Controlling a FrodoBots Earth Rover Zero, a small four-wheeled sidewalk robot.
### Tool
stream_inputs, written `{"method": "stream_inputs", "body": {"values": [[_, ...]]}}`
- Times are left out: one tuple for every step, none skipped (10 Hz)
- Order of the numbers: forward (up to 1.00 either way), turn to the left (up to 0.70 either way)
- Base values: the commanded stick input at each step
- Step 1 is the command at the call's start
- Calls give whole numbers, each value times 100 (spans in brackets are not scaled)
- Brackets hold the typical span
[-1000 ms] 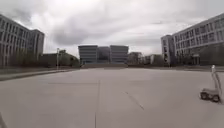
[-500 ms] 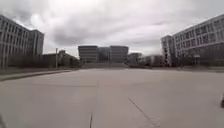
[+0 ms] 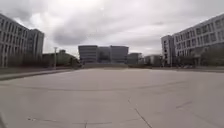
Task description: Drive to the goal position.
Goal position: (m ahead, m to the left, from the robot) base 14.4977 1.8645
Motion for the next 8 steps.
{"method": "stream_inputs", "body": {"values": [[100,7],[100,0],[100,0],[100,0],[100,0],[100,0],[100,0],[100,0]]}}
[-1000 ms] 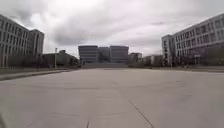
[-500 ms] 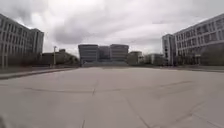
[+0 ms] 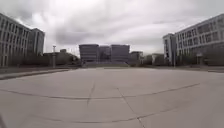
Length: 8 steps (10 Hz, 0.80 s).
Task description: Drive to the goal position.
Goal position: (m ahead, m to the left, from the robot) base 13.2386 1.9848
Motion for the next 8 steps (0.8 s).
{"method": "stream_inputs", "body": {"values": [[100,0],[100,0],[100,0],[100,0],[100,0],[100,0],[100,0],[100,0]]}}
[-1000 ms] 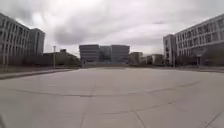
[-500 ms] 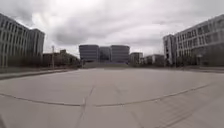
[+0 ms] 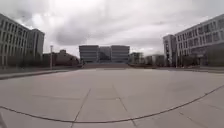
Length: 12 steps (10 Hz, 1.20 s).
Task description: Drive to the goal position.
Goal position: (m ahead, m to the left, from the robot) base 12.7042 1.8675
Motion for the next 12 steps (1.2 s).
{"method": "stream_inputs", "body": {"values": [[100,0],[100,0],[100,0],[100,0],[100,0],[100,0],[100,0],[100,1],[100,4],[100,7],[100,32],[100,3]]}}
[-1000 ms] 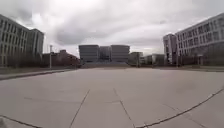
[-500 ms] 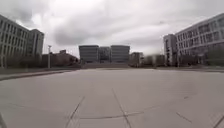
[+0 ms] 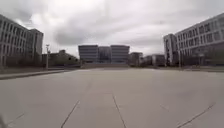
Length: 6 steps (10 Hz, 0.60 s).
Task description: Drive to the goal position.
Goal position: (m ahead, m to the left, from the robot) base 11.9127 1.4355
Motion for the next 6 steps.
{"method": "stream_inputs", "body": {"values": [[100,0],[100,0],[100,0],[100,0],[100,0],[100,0]]}}
